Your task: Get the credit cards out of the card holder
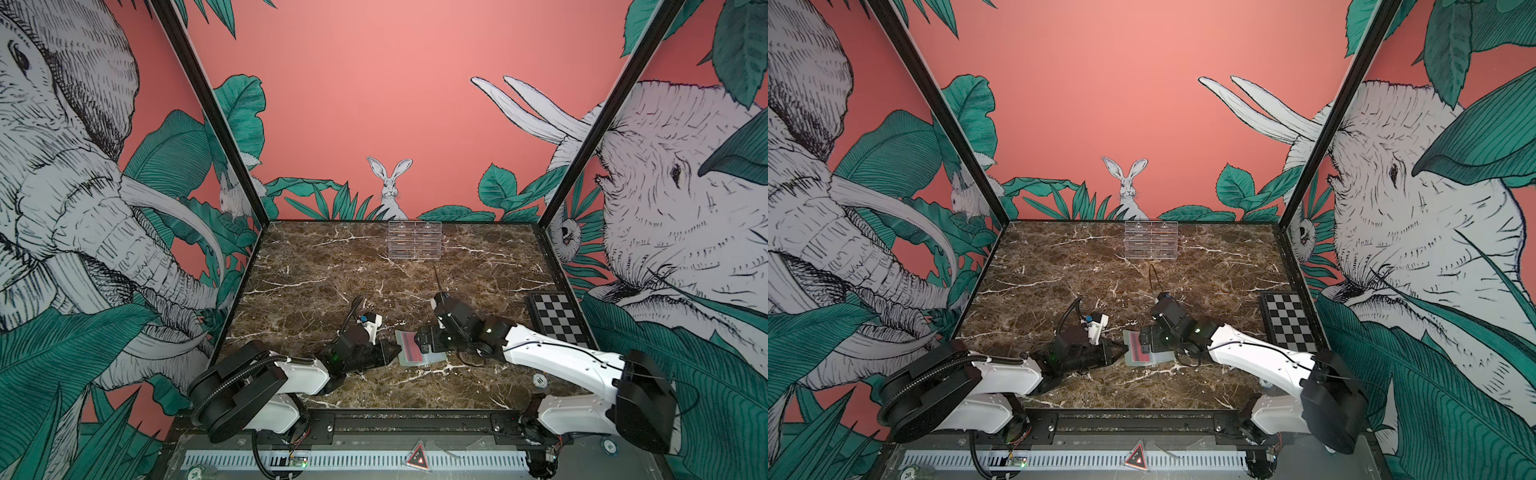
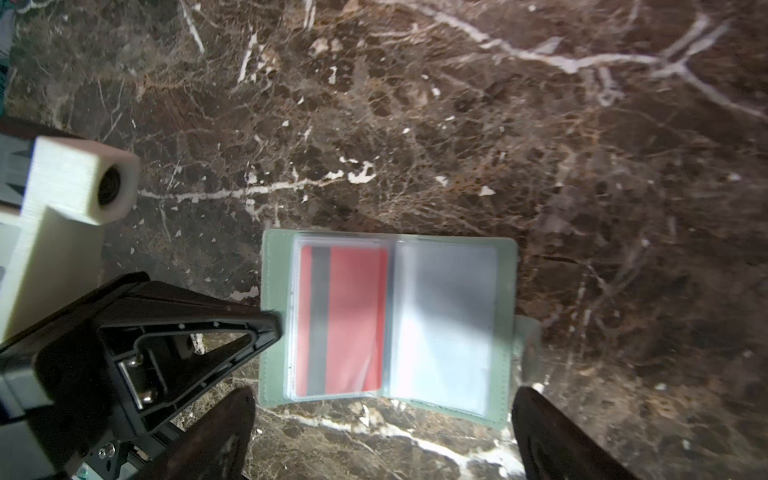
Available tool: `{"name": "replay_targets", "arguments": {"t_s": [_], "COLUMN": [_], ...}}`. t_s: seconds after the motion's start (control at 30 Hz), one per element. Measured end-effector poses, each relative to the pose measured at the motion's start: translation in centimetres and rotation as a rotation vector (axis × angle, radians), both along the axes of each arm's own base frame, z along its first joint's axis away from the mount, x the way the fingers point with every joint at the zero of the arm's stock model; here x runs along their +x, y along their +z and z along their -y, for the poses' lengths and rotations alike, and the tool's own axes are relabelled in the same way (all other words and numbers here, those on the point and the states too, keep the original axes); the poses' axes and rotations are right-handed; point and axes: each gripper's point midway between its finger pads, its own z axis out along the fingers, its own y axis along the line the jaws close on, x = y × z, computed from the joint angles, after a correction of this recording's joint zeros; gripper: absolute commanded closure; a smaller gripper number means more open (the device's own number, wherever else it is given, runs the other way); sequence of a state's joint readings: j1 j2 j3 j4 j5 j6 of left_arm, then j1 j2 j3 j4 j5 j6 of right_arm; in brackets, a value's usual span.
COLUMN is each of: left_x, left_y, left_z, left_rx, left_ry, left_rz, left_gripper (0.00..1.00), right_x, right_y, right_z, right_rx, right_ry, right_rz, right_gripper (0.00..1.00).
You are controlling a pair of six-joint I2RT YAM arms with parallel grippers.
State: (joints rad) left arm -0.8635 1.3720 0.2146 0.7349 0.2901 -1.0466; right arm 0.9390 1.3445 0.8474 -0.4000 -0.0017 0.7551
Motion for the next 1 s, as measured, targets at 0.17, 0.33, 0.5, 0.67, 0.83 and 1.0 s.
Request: {"name": "replay_targets", "arguments": {"t_s": [0.17, 0.33, 0.5, 0.67, 0.83, 1.0], "left_x": [0.0, -0.1, -0.1, 0.0, 0.0, 0.0], "left_y": [-0.1, 0.1, 0.2, 0.3, 0.2, 0.2], "left_z": [-0.1, 0.0, 0.1, 0.1, 0.1, 0.1], "left_rx": [0.005, 0.002, 0.0, 0.001, 0.002, 0.004], "left_ry": [0.002, 0.001, -0.001, 0.0, 0.0, 0.002], "left_rz": [-0.002, 0.003, 0.005, 0.004, 0.004, 0.004], "left_gripper": [1.0, 1.0, 1.0, 1.0, 1.0, 1.0], "right_x": [-0.4, -0.7, -0.8, -0.9, -0.9, -0.9], "right_y": [-1.9, -2.7, -3.2, -4.2, -4.6, -5.0], "right_z": [-1.5, -1.5, -1.5, -1.5, -1.5, -1.4], "right_rx": [-0.059, -0.08, -0.087, -0.107, -0.119, -0.129], "right_ry": [0.031, 0.03, 0.024, 0.023, 0.022, 0.022], "right_rz": [-0.034, -0.053, -0.064, -0.08, -0.088, -0.094], "right_gripper": [0.06, 0.06, 0.07, 0.07, 0.08, 0.09]}}
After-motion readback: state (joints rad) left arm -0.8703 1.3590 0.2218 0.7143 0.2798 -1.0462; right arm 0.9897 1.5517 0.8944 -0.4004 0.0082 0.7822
